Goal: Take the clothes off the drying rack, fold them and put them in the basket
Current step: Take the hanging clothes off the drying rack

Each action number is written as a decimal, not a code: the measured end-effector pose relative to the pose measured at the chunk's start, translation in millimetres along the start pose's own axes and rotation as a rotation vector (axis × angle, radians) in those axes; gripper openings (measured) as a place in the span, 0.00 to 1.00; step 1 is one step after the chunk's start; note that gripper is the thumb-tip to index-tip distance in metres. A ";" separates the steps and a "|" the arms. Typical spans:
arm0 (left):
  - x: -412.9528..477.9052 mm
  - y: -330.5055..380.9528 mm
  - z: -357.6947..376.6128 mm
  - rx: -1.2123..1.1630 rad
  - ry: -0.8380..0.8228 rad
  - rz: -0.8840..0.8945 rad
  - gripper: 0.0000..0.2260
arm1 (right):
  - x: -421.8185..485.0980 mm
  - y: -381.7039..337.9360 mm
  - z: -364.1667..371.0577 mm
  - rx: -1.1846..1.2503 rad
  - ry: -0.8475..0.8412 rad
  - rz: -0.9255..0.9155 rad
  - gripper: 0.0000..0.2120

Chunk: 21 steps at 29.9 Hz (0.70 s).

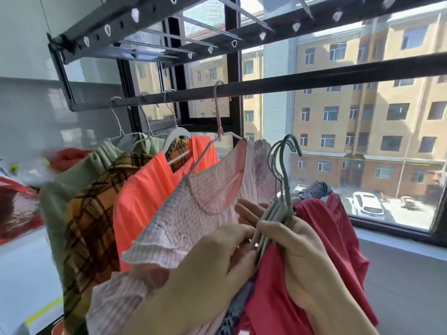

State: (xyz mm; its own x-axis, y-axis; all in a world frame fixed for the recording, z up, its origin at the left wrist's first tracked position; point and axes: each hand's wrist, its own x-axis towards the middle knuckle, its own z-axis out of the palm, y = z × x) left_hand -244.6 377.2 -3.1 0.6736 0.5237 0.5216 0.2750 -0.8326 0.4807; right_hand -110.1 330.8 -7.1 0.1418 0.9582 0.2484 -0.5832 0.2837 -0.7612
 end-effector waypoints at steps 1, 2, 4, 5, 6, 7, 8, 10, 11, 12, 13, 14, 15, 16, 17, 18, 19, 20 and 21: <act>0.2 1.4 0.2 0.067 -0.015 0.008 0.22 | 1.2 0.3 -1.3 -0.007 0.023 -0.002 0.20; 0.2 3.4 -0.9 0.149 -0.034 0.014 0.26 | 2.0 0.8 -3.7 -0.012 0.033 -0.006 0.20; 0.1 11.2 -9.0 0.285 -0.070 0.021 0.31 | 2.3 -0.8 -7.0 -0.020 0.025 -0.006 0.19; 1.0 16.5 -17.4 0.323 -0.077 0.015 0.31 | 3.5 -2.0 -7.6 -0.024 0.027 -0.010 0.19; 2.9 22.1 -28.6 0.348 -0.072 -0.005 0.30 | 4.5 -2.4 -8.9 -0.009 0.031 -0.017 0.20; 7.0 25.8 -42.5 0.362 -0.044 -0.023 0.28 | 4.9 -2.9 -9.7 0.019 0.037 -0.029 0.20; 13.7 27.4 -57.4 0.368 0.000 -0.030 0.28 | 5.8 -3.2 -9.3 0.040 0.046 -0.040 0.18; 32.8 19.3 -85.0 0.399 0.088 -0.056 0.32 | 7.4 -3.7 -6.8 0.042 0.064 -0.048 0.15; 42.6 10.3 -94.6 0.421 0.123 -0.088 0.33 | 8.3 -3.6 -6.2 0.040 0.082 -0.042 0.15; 52.5 -0.7 -100.5 0.456 0.136 -0.140 0.34 | 9.2 -3.4 -5.7 0.037 0.102 -0.036 0.15; 60.5 -11.3 -102.3 0.483 0.107 -0.218 0.35 | 10.4 -2.7 -6.0 0.029 0.119 -0.033 0.15; 66.2 -21.5 -101.1 0.475 0.040 -0.312 0.36 | 11.2 -1.8 -6.5 0.011 0.126 -0.029 0.16; 69.1 -28.8 -98.1 0.409 -0.030 -0.398 0.36 | 11.5 -1.2 -7.1 -0.011 0.127 -0.025 0.17; 70.4 -35.8 -94.2 0.292 -0.072 -0.461 0.34 | 12.1 -0.5 -8.4 -0.029 0.133 -0.018 0.18; 70.8 -41.7 -90.9 0.156 -0.078 -0.494 0.30 | 12.6 -0.1 -9.5 -0.038 0.138 -0.010 0.18; 70.8 -46.7 -87.3 0.033 -0.056 -0.504 0.22 | 13.1 0.5 -11.0 -0.040 0.143 -0.002 0.18; 70.3 -49.0 -84.2 -0.070 -0.017 -0.496 0.13 | 13.7 0.9 -12.8 -0.036 0.140 0.007 0.17; 70.2 -49.8 -82.0 -0.164 0.029 -0.483 0.06 | 14.1 1.0 -14.0 -0.036 0.135 0.018 0.15; 70.6 -49.2 -80.6 -0.231 0.074 -0.466 0.03 | 14.4 0.9 -14.8 -0.047 0.128 0.029 0.14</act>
State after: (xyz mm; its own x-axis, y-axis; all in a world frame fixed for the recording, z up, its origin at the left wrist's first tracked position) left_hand -265.8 469.6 67.0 0.4631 0.8474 0.2598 0.3695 -0.4510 0.8125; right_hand -96.8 345.4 -13.0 0.2277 0.9621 0.1500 -0.5505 0.2543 -0.7952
